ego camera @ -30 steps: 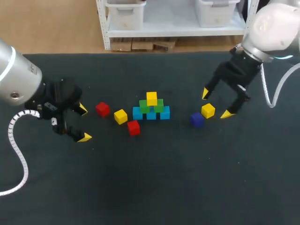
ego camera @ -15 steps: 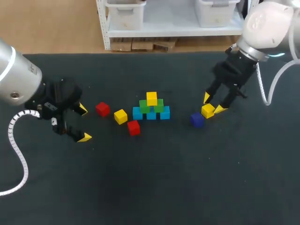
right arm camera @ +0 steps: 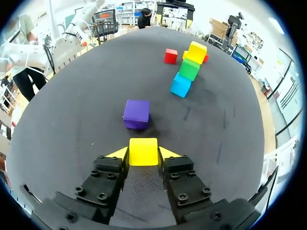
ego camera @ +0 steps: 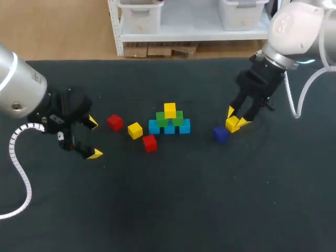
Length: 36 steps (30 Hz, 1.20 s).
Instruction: Place the blue cubes, place green cubes on the blue cubes, place the yellow cubes on the green cubes, then place the red cubes on the yellow cubes, and place purple cube on the red cubes.
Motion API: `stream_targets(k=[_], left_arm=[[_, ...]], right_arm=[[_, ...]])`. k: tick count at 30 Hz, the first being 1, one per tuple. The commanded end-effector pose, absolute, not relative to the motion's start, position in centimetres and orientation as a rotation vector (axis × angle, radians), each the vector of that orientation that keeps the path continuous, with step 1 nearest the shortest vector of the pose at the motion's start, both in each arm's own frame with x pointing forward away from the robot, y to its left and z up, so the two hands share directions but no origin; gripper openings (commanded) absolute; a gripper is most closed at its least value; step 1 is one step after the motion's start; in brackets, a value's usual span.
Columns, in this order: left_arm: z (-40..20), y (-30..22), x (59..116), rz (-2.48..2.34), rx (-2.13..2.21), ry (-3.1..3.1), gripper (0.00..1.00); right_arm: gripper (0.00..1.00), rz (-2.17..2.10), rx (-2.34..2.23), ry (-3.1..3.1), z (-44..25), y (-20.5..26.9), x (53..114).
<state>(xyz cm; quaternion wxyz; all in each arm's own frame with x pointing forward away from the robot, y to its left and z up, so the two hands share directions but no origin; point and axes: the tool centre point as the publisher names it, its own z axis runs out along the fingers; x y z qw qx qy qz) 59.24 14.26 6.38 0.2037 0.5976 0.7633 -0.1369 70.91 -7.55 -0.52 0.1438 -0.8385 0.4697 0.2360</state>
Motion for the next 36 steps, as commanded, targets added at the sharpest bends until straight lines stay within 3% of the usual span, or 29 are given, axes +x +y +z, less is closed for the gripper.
stream_targets(k=[1, 20, 36], left_arm=[[6.3, 14.4, 59.2, -0.386, 1.667, 2.122, 1.0], [6.3, 14.4, 59.2, -0.386, 1.667, 2.122, 1.0], [6.3, 14.4, 59.2, -0.386, 1.667, 2.122, 1.0]], right_arm=[[0.0, 0.664, -2.403, 1.392, 0.2, -7.6, 70.9], [0.0, 0.599, -1.972, 1.849, 5.6, -2.2, 73.1], [0.0, 0.593, -1.93, 1.901, 6.2, 2.2, 73.2]])
